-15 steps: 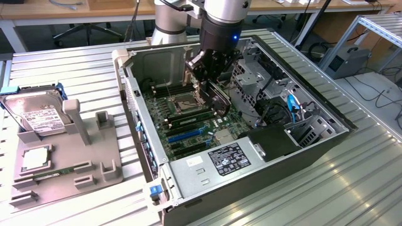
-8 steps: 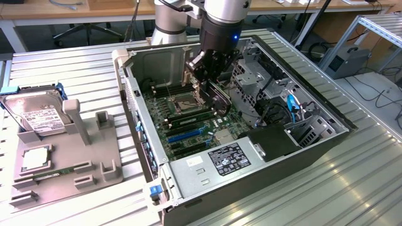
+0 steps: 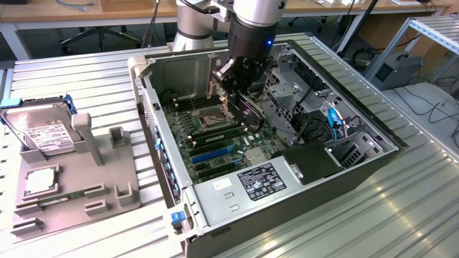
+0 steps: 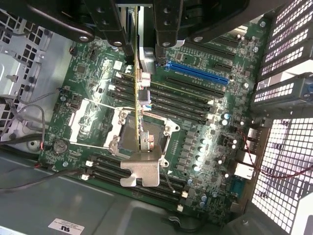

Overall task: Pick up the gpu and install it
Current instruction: 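Insert the gpu into the slot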

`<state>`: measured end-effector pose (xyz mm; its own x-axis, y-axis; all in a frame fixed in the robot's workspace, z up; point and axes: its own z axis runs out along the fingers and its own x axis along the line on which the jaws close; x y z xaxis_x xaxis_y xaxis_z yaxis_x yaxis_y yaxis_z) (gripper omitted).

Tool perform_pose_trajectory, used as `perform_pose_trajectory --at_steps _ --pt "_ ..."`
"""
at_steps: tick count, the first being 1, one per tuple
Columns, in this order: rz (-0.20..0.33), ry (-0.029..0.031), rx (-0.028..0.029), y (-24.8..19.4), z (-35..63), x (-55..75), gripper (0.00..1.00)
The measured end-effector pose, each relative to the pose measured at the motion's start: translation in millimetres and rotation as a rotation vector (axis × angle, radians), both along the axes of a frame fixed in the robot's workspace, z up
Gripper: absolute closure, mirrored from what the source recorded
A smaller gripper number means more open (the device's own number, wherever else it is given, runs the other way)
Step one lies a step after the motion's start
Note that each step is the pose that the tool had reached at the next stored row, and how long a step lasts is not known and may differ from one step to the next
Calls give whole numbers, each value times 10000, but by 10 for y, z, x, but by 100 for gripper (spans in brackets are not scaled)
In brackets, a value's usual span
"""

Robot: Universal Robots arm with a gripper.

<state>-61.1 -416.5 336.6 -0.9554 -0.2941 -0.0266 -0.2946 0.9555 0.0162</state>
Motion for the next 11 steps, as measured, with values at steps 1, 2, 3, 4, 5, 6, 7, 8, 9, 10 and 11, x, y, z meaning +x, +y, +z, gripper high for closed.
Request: perform_pose_trajectory --at_steps 1,2,3,4,5,6,7,8,9,10,11 --pt "32 0 0 0 0 0 73" --pt "56 0 0 0 0 0 73" --pt "85 0 0 0 0 0 73" --pt "114 0 0 0 0 0 73" --pt "143 0 0 0 0 0 73" --pt "172 0 0 0 0 0 73" --pt "210 0 0 0 0 0 73" --pt "253 0 0 0 0 0 73" --pt "289 0 0 0 0 0 73" --pt "321 0 0 0 0 0 73" --pt "354 0 0 0 0 0 73"
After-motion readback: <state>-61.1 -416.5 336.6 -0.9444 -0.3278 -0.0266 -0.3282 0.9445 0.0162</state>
